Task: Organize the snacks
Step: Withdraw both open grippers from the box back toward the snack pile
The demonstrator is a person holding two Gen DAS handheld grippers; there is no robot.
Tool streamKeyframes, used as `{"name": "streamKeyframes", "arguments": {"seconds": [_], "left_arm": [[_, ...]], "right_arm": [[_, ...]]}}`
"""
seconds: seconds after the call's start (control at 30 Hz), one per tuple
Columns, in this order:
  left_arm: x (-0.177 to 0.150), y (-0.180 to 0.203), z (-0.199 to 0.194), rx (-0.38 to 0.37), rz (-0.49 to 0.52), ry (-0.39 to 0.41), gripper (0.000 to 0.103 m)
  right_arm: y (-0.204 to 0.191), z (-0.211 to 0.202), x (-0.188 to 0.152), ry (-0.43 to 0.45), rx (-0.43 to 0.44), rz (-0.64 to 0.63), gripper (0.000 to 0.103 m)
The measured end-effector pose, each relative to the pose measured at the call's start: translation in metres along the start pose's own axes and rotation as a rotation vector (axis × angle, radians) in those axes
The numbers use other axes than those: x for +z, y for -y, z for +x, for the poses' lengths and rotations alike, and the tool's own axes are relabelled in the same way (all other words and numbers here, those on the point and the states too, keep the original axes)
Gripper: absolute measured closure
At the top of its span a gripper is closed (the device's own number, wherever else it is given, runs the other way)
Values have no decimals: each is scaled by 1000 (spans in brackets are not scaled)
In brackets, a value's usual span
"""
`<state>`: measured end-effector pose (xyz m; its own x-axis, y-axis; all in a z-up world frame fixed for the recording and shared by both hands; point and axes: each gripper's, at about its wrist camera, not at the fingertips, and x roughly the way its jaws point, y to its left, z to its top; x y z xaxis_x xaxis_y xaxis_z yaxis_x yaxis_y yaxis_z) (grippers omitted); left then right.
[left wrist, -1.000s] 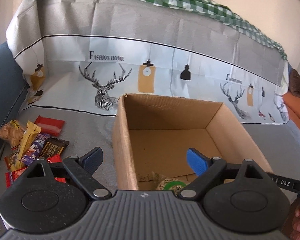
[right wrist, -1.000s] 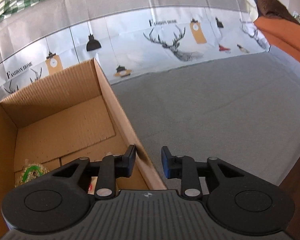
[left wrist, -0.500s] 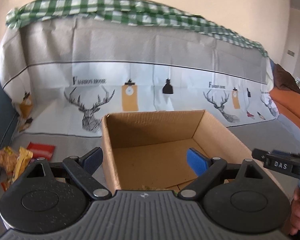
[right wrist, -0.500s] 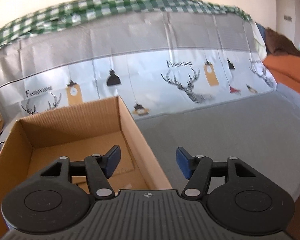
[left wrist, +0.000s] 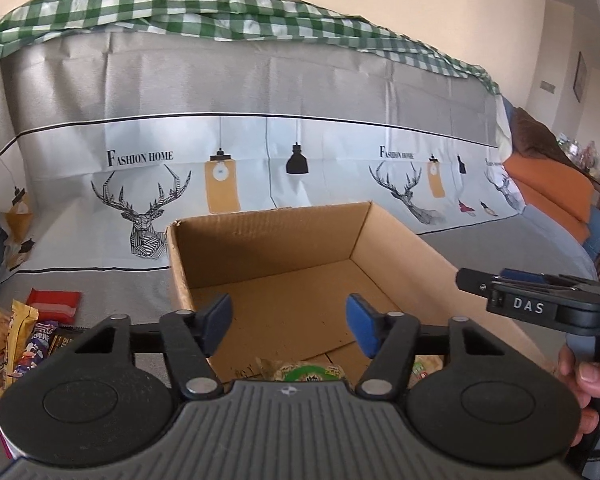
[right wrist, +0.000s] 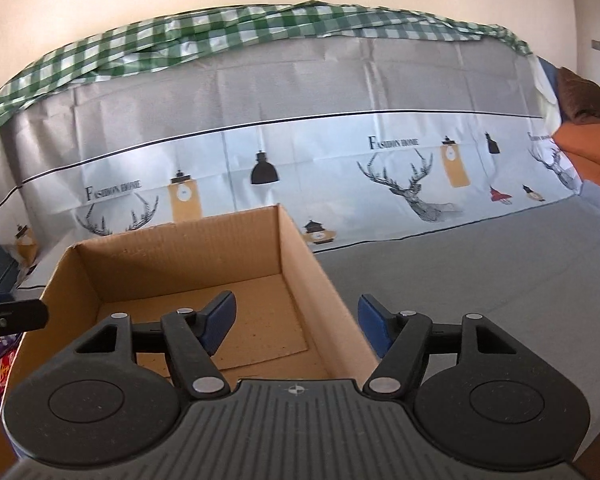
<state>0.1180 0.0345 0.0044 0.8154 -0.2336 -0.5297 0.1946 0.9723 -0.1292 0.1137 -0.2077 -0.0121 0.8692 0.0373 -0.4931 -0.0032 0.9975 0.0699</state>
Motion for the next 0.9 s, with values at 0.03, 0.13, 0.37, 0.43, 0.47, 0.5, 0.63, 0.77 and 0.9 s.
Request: {"name": "streamKeyframes", "arguments": {"seconds": [0.03, 0.13, 0.37, 0.43, 0.47, 0.5, 0.63, 0.77, 0.9], "left_arm": [[0, 0, -1, -5, -1, 2, 37], [-1, 1, -7, -8, 12, 16, 44], [-4, -9, -39, -4, 37, 30, 59], [1, -21, -51, 14, 32, 33, 59], [3, -28, -58, 22, 34, 36, 60], [5, -36, -64, 32, 43, 39, 60], [0, -74, -84, 63, 57, 29, 60], [-15, -118, -86, 133, -85, -16, 60], [-22, -140, -86, 192, -136, -32, 60]], "right_arm": [[-2, -1, 0, 0, 3, -8, 36], [-10, -3, 0, -4, 25, -26, 42], [-33, -13, -3, -6, 115, -52, 66], [-41, -17, -5, -4, 155, -48, 75], [-45, -19, -5, -3, 171, -48, 78], [-49, -20, -5, -1, 188, -49, 81], [-67, -31, -5, 30, 254, -68, 81], [-83, -36, -5, 35, 315, -85, 81], [-102, -38, -7, 20, 375, -105, 81]]}}
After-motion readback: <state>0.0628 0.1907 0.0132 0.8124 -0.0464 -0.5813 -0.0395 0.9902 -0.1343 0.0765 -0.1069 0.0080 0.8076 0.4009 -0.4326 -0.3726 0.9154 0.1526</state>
